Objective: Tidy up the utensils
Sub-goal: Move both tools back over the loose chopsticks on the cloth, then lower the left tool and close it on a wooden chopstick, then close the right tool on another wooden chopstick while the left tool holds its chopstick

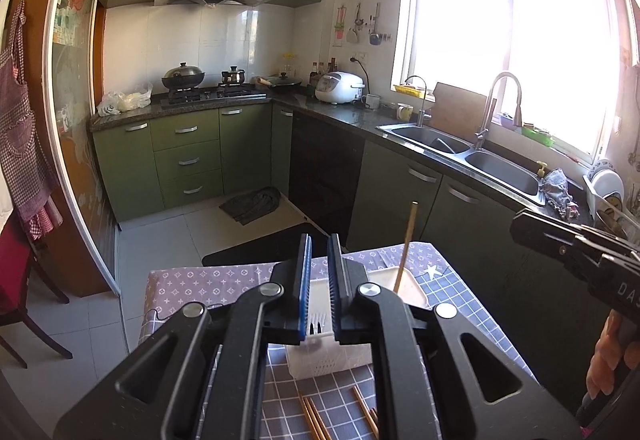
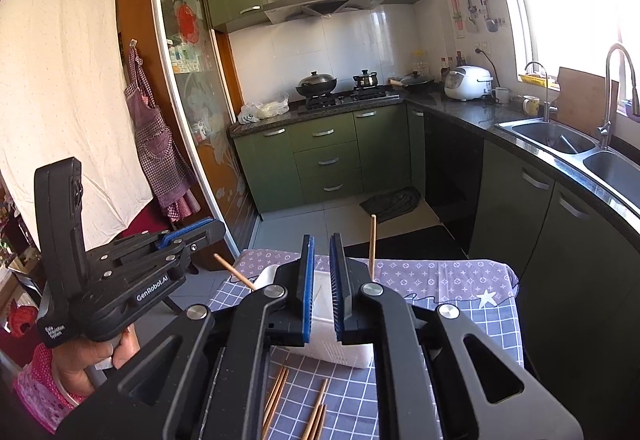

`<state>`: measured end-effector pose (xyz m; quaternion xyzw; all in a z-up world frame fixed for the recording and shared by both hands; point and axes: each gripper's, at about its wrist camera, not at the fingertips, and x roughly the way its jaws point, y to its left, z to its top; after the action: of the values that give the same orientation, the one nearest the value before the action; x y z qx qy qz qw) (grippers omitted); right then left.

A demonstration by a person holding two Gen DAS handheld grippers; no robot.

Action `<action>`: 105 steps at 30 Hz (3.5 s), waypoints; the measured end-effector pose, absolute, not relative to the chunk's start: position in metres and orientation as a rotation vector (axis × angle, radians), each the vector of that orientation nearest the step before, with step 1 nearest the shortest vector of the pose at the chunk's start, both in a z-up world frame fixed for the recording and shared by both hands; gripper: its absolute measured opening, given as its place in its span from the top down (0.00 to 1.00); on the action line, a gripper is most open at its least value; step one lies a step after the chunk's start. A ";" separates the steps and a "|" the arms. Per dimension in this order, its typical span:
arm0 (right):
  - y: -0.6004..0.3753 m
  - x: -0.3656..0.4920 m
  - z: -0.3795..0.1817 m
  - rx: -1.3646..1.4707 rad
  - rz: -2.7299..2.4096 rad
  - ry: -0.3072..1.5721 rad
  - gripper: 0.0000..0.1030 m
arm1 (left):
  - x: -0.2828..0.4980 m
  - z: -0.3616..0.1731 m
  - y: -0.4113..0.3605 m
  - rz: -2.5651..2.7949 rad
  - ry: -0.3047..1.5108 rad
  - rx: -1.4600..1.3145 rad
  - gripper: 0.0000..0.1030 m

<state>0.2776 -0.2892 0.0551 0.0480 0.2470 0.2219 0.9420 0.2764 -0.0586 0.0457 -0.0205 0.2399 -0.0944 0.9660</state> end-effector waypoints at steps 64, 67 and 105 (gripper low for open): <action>-0.301 0.257 -0.160 0.116 0.404 1.010 0.73 | 0.259 -0.127 -0.054 -0.104 1.036 -0.050 0.94; -0.291 0.261 -0.162 0.103 0.426 1.032 0.73 | 0.245 -0.106 -0.052 -0.112 0.944 -0.053 0.94; -0.228 0.282 -0.187 -0.137 0.383 1.141 0.81 | 0.194 -0.068 -0.044 -0.168 0.696 -0.038 0.94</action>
<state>0.2820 -0.2276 -0.1872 -0.0646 0.5360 0.1801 0.8222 0.1942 -0.0442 -0.0676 -0.0185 0.3405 -0.0823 0.9365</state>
